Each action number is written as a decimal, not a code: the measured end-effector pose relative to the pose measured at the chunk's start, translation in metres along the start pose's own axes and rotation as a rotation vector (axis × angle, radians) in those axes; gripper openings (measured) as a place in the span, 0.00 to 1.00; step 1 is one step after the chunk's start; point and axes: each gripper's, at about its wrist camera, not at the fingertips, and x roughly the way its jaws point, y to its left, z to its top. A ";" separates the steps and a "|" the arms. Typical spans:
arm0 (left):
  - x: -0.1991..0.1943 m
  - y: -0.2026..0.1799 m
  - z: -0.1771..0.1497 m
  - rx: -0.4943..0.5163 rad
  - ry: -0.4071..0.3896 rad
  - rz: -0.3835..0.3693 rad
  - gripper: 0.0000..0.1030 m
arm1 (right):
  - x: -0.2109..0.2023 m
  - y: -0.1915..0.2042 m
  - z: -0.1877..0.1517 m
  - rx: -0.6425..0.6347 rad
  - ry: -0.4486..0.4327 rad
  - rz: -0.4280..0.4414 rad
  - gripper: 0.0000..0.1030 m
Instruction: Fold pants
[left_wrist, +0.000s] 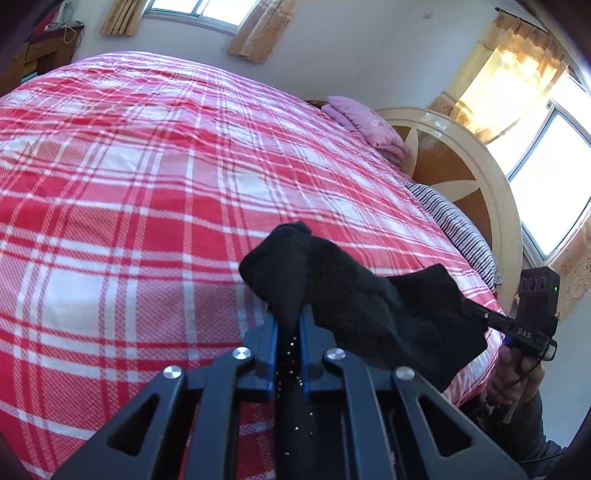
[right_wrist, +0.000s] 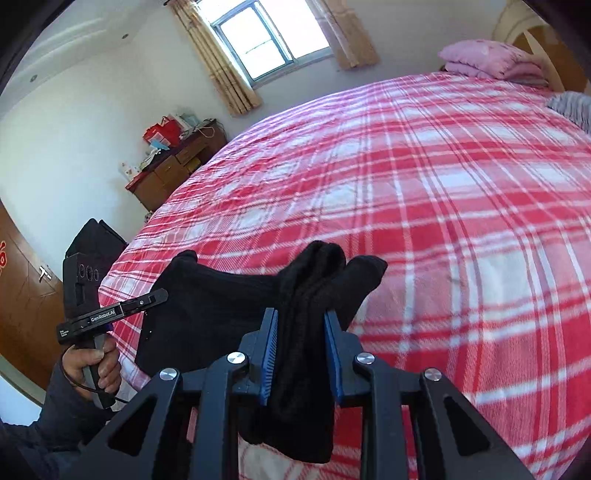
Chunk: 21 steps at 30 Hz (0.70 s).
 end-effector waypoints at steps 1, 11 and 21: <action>-0.003 0.000 0.004 0.007 -0.007 0.009 0.10 | 0.005 0.005 0.008 -0.013 0.001 0.003 0.24; -0.053 0.034 0.036 0.009 -0.112 0.129 0.10 | 0.076 0.080 0.060 -0.143 0.045 0.053 0.24; -0.110 0.104 0.044 -0.078 -0.238 0.321 0.10 | 0.184 0.166 0.102 -0.252 0.090 0.152 0.24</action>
